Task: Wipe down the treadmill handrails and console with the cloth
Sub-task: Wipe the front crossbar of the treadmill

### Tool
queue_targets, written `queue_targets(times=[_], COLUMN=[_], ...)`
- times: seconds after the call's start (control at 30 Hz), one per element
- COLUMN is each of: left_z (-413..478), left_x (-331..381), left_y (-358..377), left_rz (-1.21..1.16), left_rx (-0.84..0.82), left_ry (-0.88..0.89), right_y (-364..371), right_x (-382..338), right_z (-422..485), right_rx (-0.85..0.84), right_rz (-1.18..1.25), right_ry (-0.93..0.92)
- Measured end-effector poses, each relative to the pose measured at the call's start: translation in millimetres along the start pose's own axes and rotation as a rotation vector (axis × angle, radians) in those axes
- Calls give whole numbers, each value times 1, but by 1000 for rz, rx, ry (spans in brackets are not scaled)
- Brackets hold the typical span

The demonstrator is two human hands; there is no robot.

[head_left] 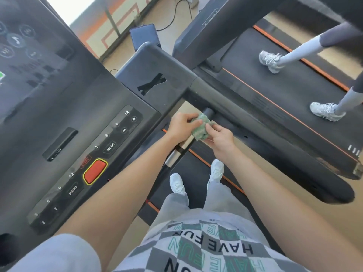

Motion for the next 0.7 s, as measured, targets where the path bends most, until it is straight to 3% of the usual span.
queue_targets(times=[0.27,0.5,0.57,0.7], left_z=[12,-7,-14,-14], left_x=[15,-13,-25,-25], left_y=[10,-1,-7,-8], left_rz=[-114,11,59,131], left_rx=[33,-101,-120,10], left_ry=[-96,-82,-64,-33], right_y=[1,9,7,-1], right_x=[7,26,29,22], right_z=[9,-17,-18,-9], right_rx=[234,-80,-79,-13], right_rz=[156,147,103,18], right_ry=[3,128,140,89])
Point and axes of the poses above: each hand's wrist, its own z-axis towards the middle knuckle, its own y-axis out of the palm, x = y × z, the point moved 4 cm from there along z, towards the middle knuckle, and after that the axes turned 13 degrees about -y, right-handed, at the moved point
